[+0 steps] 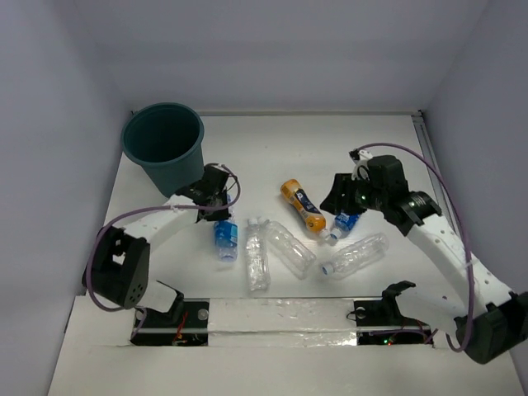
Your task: Put the plastic bottles in the bin
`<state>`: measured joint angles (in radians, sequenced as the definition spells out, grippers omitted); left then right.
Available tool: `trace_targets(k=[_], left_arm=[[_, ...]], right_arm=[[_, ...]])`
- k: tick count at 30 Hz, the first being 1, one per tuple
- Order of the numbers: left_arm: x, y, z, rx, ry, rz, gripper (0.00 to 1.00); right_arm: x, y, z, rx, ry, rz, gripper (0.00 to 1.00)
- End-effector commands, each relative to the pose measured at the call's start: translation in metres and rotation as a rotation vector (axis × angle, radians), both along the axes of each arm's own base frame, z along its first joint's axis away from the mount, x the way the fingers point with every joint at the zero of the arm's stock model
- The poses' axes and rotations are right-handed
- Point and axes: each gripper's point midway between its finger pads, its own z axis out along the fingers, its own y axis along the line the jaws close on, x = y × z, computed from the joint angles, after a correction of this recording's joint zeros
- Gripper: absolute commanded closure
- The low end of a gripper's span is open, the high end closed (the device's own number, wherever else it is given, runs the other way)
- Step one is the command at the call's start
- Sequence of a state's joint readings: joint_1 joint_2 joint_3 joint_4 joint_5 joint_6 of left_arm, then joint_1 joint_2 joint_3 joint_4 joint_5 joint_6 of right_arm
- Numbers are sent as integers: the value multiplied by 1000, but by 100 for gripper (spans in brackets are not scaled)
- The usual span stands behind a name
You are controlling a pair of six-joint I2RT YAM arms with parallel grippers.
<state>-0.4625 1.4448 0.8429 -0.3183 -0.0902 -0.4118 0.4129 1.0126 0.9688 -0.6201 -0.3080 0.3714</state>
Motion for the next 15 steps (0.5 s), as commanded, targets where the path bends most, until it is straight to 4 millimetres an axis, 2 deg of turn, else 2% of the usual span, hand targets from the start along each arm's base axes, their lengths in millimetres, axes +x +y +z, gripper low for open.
trace_targets(k=[1, 2, 3, 4, 5, 6, 7, 9, 10, 11, 12, 13, 15], left_arm=[[1, 6, 57, -35, -121, 13, 100], [2, 5, 71, -53, -147, 9, 100], [7, 1, 96, -83, -193, 8, 100], [2, 3, 117, -104, -225, 7, 100], [3, 2, 137, -124, -261, 6, 100], [9, -2, 172, -162, -329, 0, 100], [4, -1, 193, -181, -359, -1, 100], [5, -2, 233, -225, -433, 0, 100], [6, -2, 271, -259, -508, 7, 100], [8, 0, 290, -273, -546, 20, 100], [12, 8, 307, -265, -589, 58, 100], [12, 12, 344, -288, -666, 77, 100], [23, 29, 370, -258, -738, 158, 100]], right_arm=[[38, 8, 11, -36, -88, -6, 35], [45, 8, 8, -57, -84, -8, 33], [55, 11, 15, -64, -99, -10, 31], [66, 14, 2, -96, -67, -1, 25], [70, 18, 1, -107, -63, 12, 23], [79, 18, 0, -132, -67, 6, 20], [92, 22, -3, -150, -55, 3, 16], [102, 28, -9, -178, -36, 22, 14], [111, 31, -6, -193, -43, 33, 13], [118, 34, -26, -222, 8, 46, 13], [121, 36, -34, -239, 33, 58, 13], [122, 36, -42, -260, 61, 74, 12], [129, 43, -58, -269, 106, 105, 12]])
